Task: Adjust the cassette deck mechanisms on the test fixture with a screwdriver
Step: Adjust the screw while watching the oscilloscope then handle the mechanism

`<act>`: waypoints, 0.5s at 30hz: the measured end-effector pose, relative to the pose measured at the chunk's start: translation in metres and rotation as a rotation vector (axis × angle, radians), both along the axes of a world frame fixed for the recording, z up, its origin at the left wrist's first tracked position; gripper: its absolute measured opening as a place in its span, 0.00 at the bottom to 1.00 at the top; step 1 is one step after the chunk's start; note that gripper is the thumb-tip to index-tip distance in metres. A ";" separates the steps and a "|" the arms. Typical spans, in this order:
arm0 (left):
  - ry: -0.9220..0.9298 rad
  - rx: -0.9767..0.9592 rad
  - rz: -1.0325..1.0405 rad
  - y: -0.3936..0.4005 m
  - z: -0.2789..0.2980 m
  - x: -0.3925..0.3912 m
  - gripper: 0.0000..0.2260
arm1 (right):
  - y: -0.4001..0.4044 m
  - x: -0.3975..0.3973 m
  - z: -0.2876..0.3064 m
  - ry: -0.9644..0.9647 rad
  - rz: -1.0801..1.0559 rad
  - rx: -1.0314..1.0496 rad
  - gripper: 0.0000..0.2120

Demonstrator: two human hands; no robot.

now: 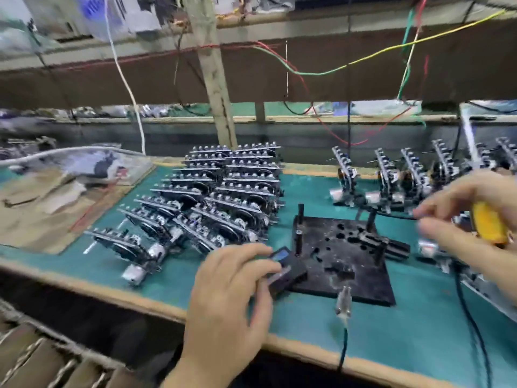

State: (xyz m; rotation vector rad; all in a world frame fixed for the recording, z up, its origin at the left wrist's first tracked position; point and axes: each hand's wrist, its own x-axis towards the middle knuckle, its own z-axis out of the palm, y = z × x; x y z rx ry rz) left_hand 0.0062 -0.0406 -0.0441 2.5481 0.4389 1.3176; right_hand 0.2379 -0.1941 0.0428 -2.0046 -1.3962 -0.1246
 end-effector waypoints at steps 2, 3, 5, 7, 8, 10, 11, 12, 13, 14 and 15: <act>0.007 0.032 0.219 0.032 0.013 -0.021 0.14 | 0.017 -0.049 0.013 0.048 0.171 -0.093 0.08; 0.045 0.013 0.316 0.054 0.020 -0.033 0.18 | 0.032 -0.067 0.012 0.078 0.240 -0.132 0.08; 0.235 -0.045 0.433 0.090 0.029 -0.053 0.23 | 0.063 -0.092 0.000 0.054 0.368 -0.158 0.06; 0.417 -0.070 0.457 0.109 0.026 -0.058 0.25 | 0.096 -0.108 -0.012 0.075 0.365 -0.157 0.09; 0.472 -0.051 0.432 0.116 0.024 -0.058 0.24 | 0.111 -0.121 -0.014 0.082 0.355 -0.160 0.13; 0.516 -0.040 0.378 0.124 0.024 -0.057 0.23 | 0.137 -0.144 -0.025 0.049 0.340 -0.178 0.17; 0.507 -0.031 0.349 0.127 0.024 -0.056 0.22 | 0.147 -0.150 -0.033 0.017 0.321 -0.187 0.19; 0.493 -0.019 0.323 0.129 0.023 -0.055 0.21 | 0.155 -0.155 -0.037 -0.021 0.297 -0.193 0.19; 0.483 -0.001 0.308 0.129 0.024 -0.053 0.19 | 0.159 -0.155 -0.041 -0.045 0.272 -0.205 0.19; 0.470 0.034 0.302 0.130 0.024 -0.053 0.17 | 0.159 -0.154 -0.041 -0.054 0.262 -0.201 0.19; 0.468 0.055 0.311 0.130 0.027 -0.054 0.14 | 0.158 -0.152 -0.040 -0.035 0.263 -0.189 0.18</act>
